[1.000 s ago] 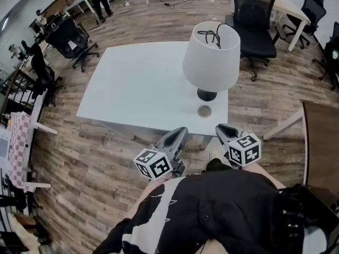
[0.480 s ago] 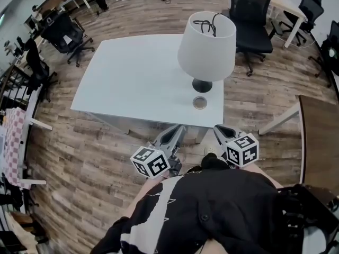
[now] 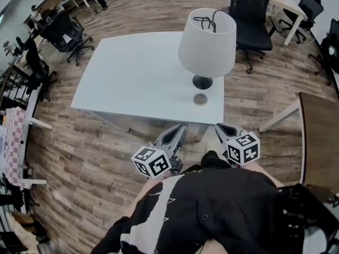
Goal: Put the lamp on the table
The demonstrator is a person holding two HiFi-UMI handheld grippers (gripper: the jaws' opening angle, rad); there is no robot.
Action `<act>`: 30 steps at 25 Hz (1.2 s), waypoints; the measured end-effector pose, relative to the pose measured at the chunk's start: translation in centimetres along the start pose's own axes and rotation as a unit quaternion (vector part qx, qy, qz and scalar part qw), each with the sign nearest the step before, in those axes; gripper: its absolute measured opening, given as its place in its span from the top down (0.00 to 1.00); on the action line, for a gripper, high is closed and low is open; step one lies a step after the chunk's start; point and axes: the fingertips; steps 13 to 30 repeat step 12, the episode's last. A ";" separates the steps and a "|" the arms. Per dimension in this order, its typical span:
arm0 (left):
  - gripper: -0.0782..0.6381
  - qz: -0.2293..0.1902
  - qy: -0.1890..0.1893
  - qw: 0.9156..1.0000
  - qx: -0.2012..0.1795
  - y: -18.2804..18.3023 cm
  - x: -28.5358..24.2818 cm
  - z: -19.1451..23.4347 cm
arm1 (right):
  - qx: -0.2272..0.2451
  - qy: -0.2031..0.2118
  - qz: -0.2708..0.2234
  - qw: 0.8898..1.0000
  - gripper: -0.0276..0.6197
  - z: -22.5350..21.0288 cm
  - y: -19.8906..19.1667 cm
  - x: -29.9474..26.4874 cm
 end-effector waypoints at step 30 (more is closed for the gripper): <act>0.87 0.004 -0.012 1.000 -0.002 -0.2 -0.4 -0.3 | 0.005 -0.005 0.003 1.000 0.93 0.0 -0.3 0.2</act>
Point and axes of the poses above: the fingertips, and each gripper's own axes: x backward along the fingers, z to its left, y out of its top, and after that the axes turned 3 degrees about -y, right-handed
